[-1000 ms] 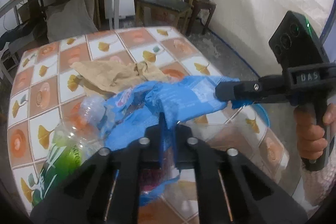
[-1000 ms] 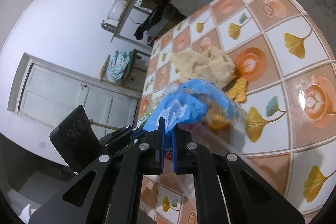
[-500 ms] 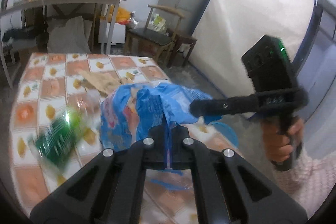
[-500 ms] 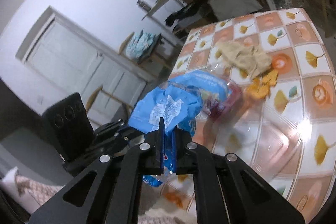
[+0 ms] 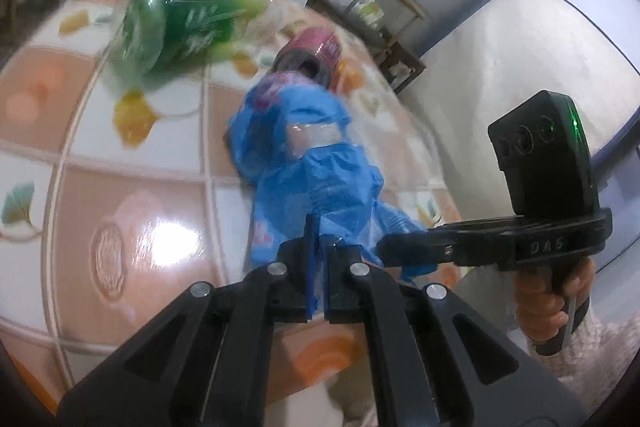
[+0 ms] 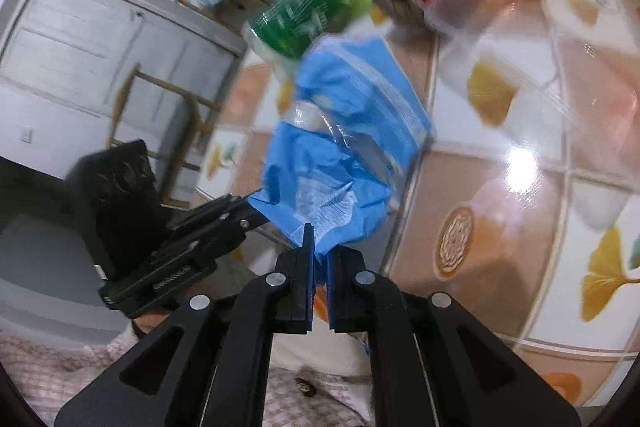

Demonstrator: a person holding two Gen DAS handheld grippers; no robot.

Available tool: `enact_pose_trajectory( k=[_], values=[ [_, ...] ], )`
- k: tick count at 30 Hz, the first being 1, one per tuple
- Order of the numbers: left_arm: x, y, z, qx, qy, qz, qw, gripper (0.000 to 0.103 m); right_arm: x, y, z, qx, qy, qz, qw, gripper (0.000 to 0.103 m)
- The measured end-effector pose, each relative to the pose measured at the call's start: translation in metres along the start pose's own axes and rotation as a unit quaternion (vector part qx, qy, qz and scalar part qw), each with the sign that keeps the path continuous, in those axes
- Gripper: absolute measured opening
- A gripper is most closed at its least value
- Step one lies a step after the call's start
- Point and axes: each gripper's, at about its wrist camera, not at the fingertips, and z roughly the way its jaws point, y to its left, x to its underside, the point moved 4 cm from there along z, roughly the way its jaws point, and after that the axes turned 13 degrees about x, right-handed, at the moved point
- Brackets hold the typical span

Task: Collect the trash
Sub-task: 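Lift the blue snack bag with the left tool while the right tool reaches the clear plastic box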

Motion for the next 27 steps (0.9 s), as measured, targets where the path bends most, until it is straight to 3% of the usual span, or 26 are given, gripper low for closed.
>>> enact_pose_trajectory(
  k=[5, 9, 14, 22, 27],
  values=[
    [0.005, 0.007, -0.01, 0.009, 0.005, 0.002, 0.9999, 0.038, 0.004, 0.001, 0.016, 0.028, 0.013, 0.001, 1.0, 0.005],
    [0.005, 0.012, -0.029, 0.045, -0.002, 0.007, 0.999, 0.051, -0.004, 0.002, 0.023, 0.039, 0.015, 0.001, 0.999, 0.005],
    [-0.012, 0.016, -0.054, 0.111, -0.041, -0.006, 0.993, 0.07, -0.001, 0.004, 0.03, 0.06, 0.015, -0.003, 0.998, 0.005],
    [-0.034, 0.041, -0.015, 0.072, 0.01, -0.03, 0.9969, 0.074, 0.001, 0.001, 0.031, 0.059, -0.002, 0.0, 0.998, 0.005],
    [-0.038, 0.04, 0.01, 0.027, 0.058, 0.005, 0.9979, 0.074, 0.008, 0.0, 0.029, 0.059, -0.015, 0.002, 0.998, 0.005]
  ],
)
